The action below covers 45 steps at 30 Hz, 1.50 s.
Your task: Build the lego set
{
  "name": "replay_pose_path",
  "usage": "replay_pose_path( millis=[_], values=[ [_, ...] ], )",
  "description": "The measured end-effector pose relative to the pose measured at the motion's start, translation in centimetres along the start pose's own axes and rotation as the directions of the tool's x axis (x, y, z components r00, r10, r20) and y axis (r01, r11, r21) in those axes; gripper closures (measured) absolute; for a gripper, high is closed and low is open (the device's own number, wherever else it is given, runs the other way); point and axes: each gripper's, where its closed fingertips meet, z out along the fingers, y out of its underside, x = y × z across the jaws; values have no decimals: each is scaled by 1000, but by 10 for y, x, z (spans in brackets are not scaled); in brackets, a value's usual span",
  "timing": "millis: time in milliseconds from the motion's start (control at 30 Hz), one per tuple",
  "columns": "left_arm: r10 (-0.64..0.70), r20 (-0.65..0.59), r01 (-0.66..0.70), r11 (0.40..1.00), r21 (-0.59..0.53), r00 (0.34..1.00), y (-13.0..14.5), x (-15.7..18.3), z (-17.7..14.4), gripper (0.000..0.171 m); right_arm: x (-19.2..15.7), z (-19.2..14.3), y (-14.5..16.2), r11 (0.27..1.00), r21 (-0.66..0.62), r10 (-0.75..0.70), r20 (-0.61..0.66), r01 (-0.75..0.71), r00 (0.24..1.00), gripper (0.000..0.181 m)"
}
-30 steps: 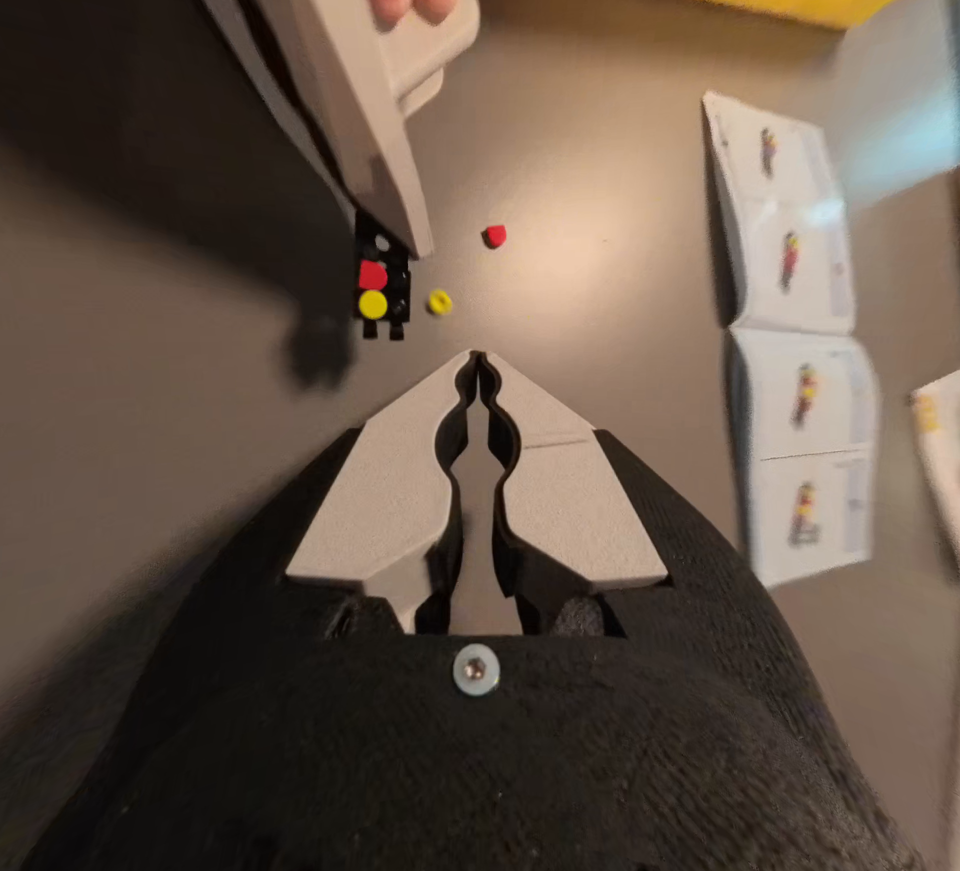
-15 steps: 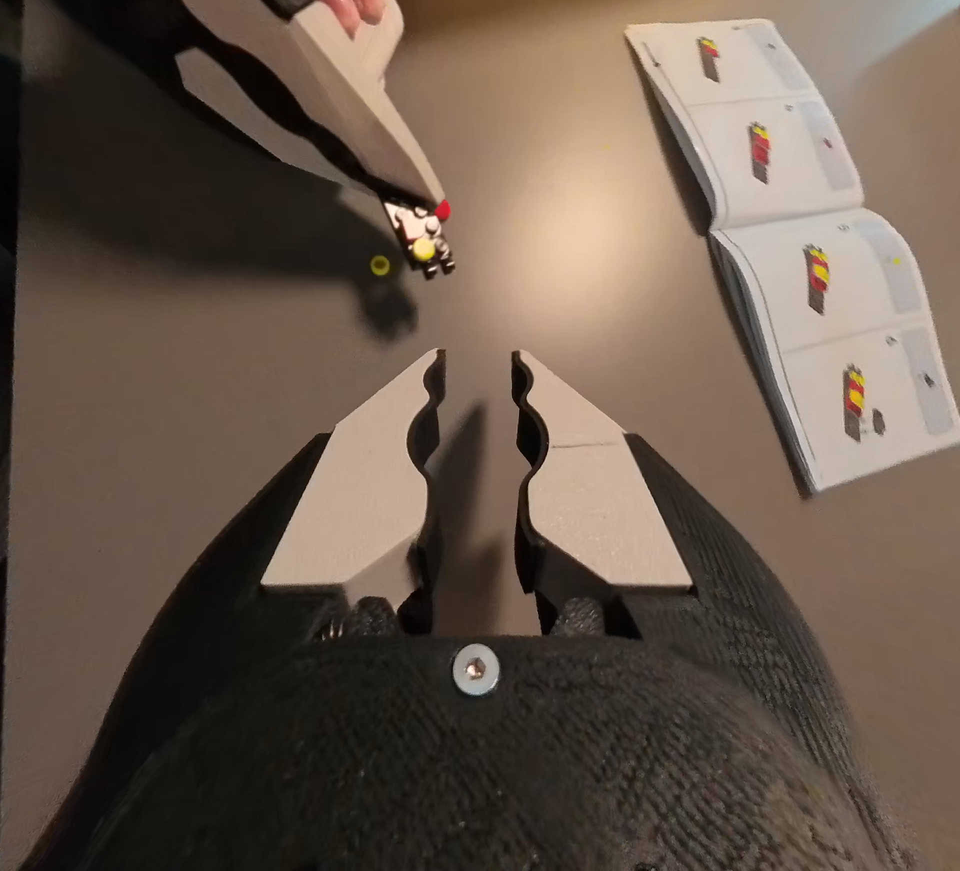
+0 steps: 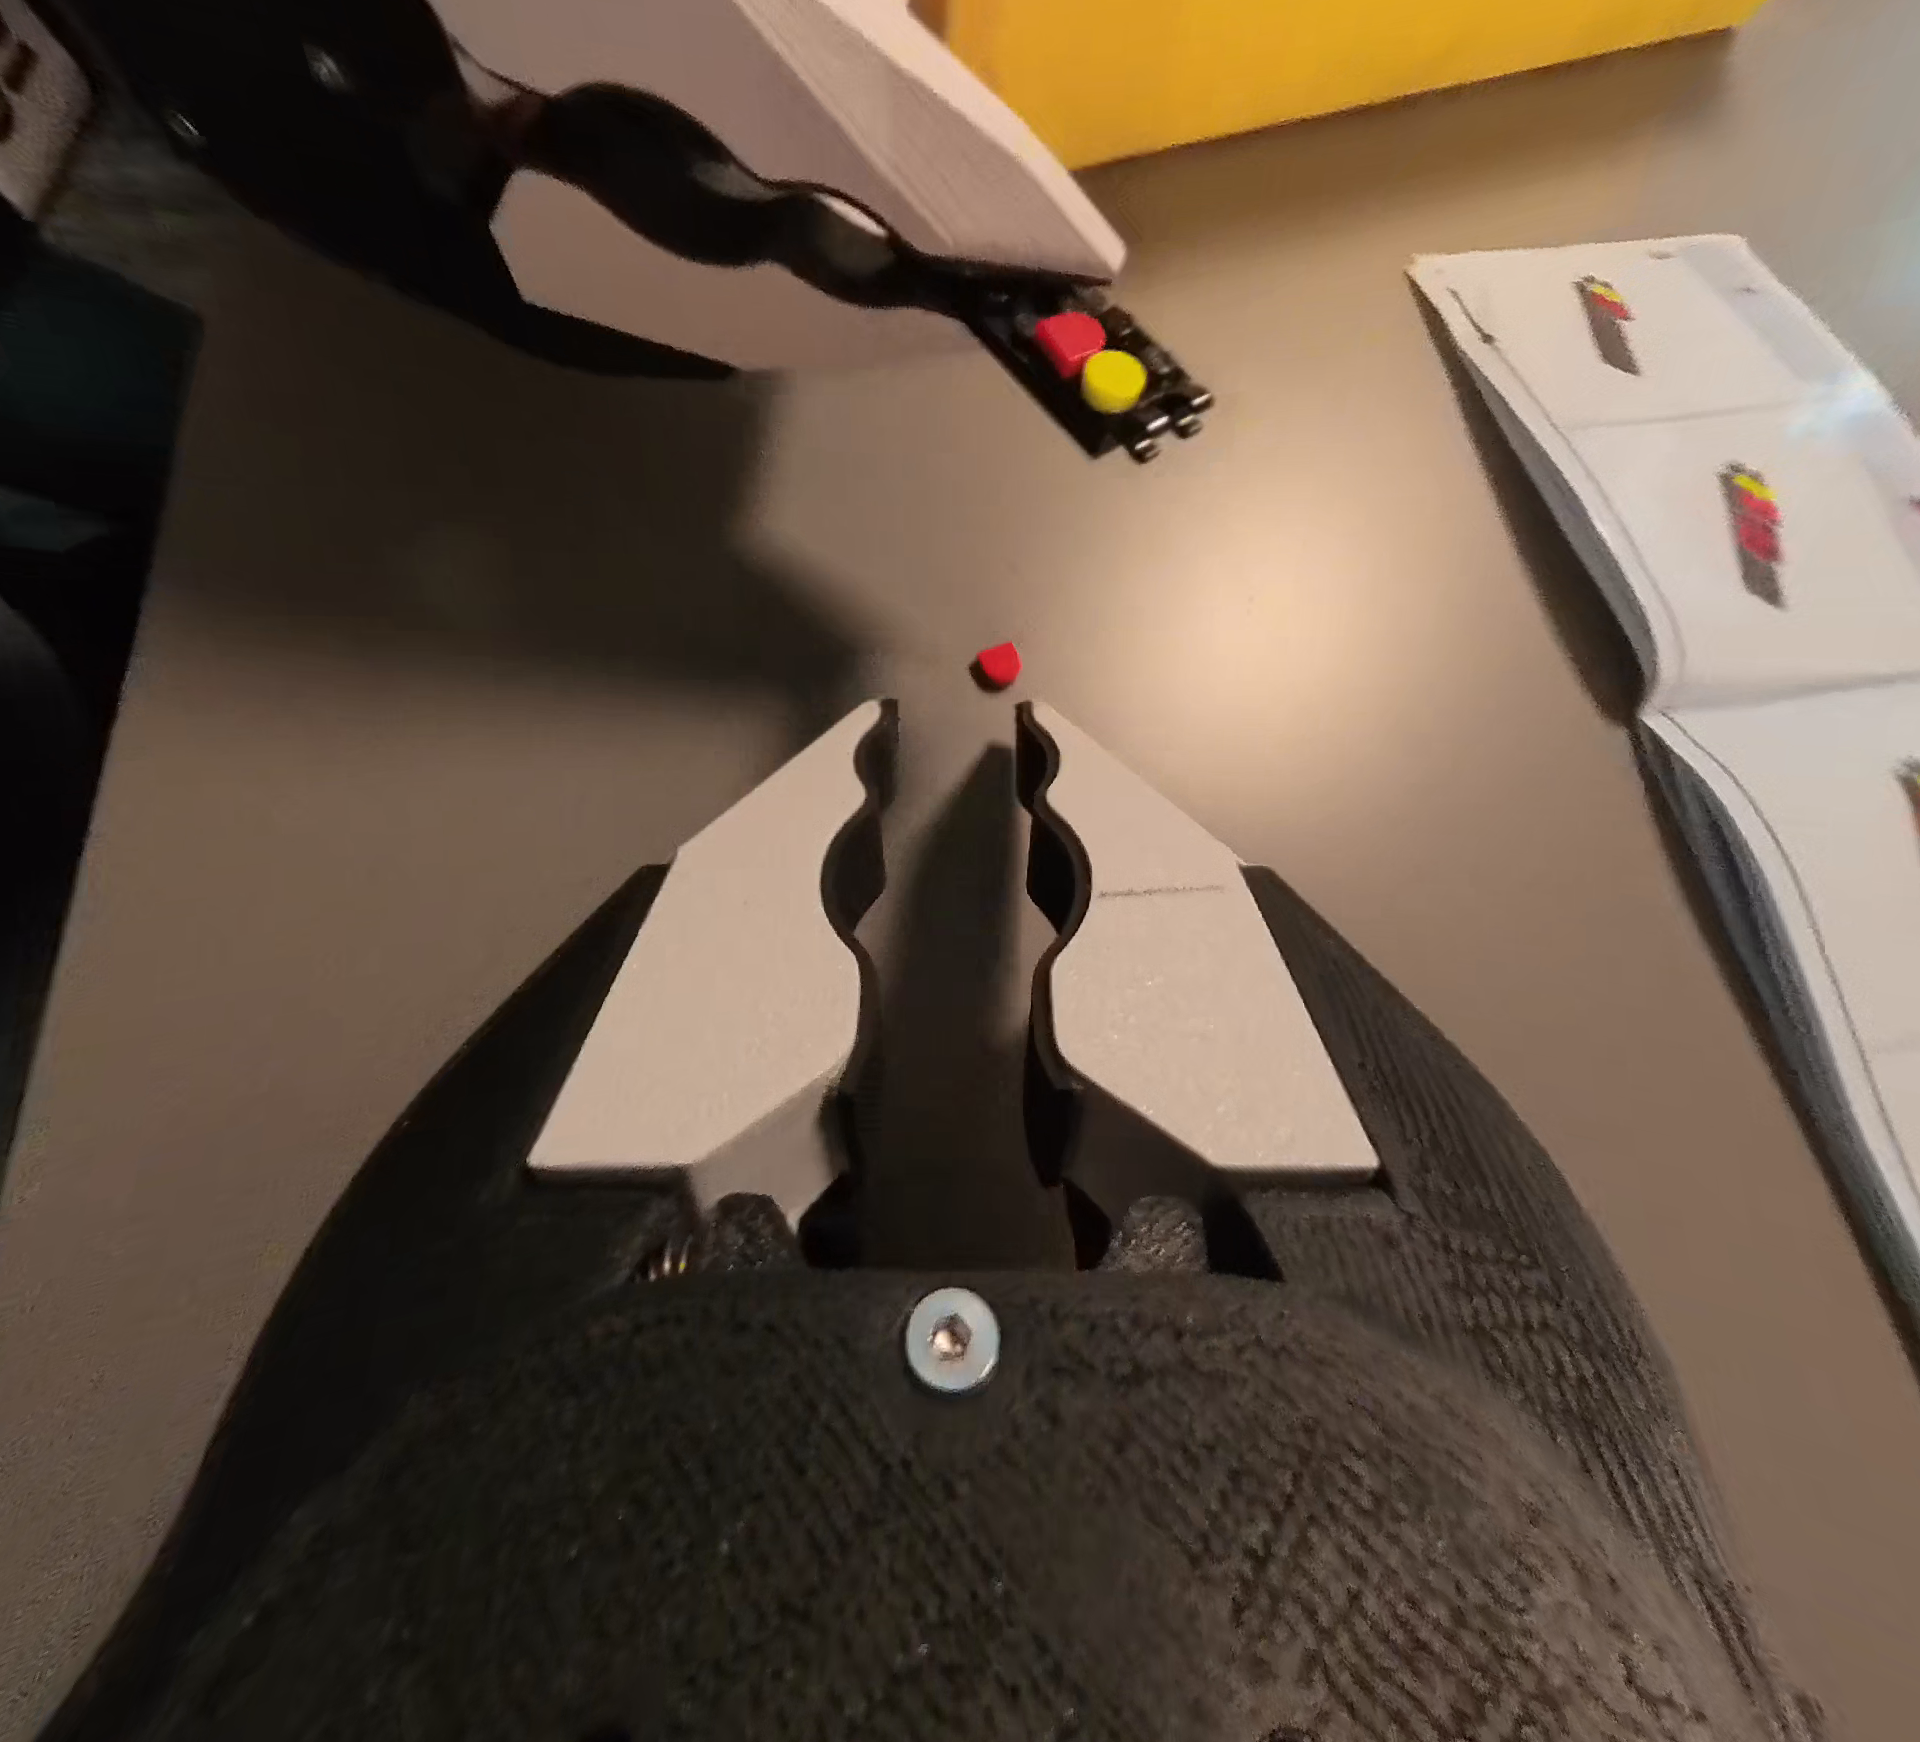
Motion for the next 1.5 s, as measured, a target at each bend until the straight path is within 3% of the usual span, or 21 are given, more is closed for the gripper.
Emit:
replay_pose_path(
  millis=[200, 500, 633, 833, 1033, 1500],
  values=[
    [66, 20, -66, 998, -18, 998, 8, 6, -8, 167, 3, 11, -3, 999, -16, -37, 109, 39, 993, 162],
    [33, -26, -34, 999, -18, 999, 7, 11, -9, 168, -11, 6, 0, 998, -15, -49, 201, 53, 978, 167],
    [41, -40, -41, 999, -3, 998, 3, 13, -10, 167, -6, 7, -3, 998, 4, -57, 165, 57, 985, 166],
    [51, -51, -50, 999, 12, 997, -1, 15, -13, 168, -14, 7, -3, 996, 7, -92, 208, 93, 974, 168],
    [72, -67, -70, 997, 35, 995, -5, 18, -16, 167, -17, 10, -6, 980, 37, -199, 295, 197, 934, 167],
    [64, -88, -62, 998, 26, 994, -1, 19, -16, 167, -19, 12, -5, 966, 53, -251, 434, 254, 865, 169]
  ],
)
